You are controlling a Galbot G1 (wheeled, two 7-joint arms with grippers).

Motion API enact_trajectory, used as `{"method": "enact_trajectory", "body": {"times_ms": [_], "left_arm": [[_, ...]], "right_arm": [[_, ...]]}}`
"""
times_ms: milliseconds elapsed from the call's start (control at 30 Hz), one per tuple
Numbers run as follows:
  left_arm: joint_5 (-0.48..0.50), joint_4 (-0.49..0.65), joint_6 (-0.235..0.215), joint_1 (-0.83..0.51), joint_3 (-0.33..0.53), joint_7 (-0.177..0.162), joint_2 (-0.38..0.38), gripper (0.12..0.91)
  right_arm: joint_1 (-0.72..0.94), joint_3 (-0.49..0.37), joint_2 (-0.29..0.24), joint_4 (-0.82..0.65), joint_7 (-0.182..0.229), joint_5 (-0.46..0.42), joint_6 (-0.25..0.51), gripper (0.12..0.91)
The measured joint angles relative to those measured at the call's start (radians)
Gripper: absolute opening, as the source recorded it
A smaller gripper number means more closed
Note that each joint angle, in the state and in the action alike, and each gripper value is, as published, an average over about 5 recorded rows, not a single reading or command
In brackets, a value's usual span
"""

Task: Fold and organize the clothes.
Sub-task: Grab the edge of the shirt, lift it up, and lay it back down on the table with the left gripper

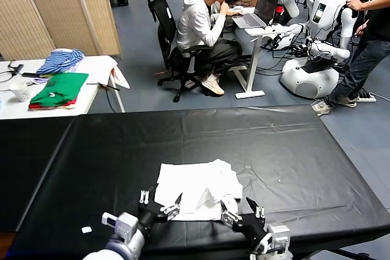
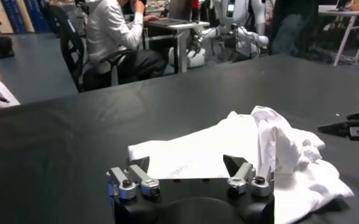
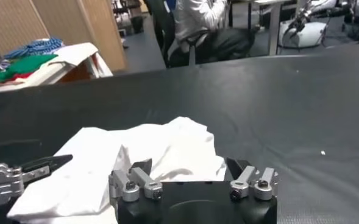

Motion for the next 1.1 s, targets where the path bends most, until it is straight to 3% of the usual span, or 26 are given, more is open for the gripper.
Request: {"method": "enact_trajectory", "body": {"times_ms": [100, 367, 633, 800, 900, 1100], "left_arm": [[-0.001, 0.001, 0.000, 0.002, 0.000, -0.001, -0.002, 0.907], [-0.001, 0.002, 0.001, 0.003, 0.000, -0.003, -0.002, 0.907], [-0.003, 0.003, 0.002, 0.001, 0.000, -0.003, -0.005, 0.907], [-0.003, 0.003, 0.002, 0.003, 0.000, -0.004, -0.007, 0.907], [-0.003, 0.003, 0.002, 0.005, 0.000, -0.005, -0.008, 0.907], [-0.001, 0.002, 0.000, 0.008, -0.001, -0.006, -0.011, 0.907]], "right_arm": [[0.009, -0.005, 0.001, -0.012, 0.000, 0.000, 0.006, 0.818], [0.025, -0.018, 0.007, -0.039, 0.001, 0.000, 0.013, 0.525], [0.028, -0.021, 0.007, -0.053, 0.002, 0.001, 0.015, 0.378], [0.030, -0.022, 0.007, -0.052, 0.002, 0.001, 0.015, 0.222], [0.028, -0.023, 0.007, -0.048, 0.002, 0.001, 0.016, 0.167], [0.015, -0.021, 0.003, -0.025, 0.004, 0.001, 0.014, 0.141]]}}
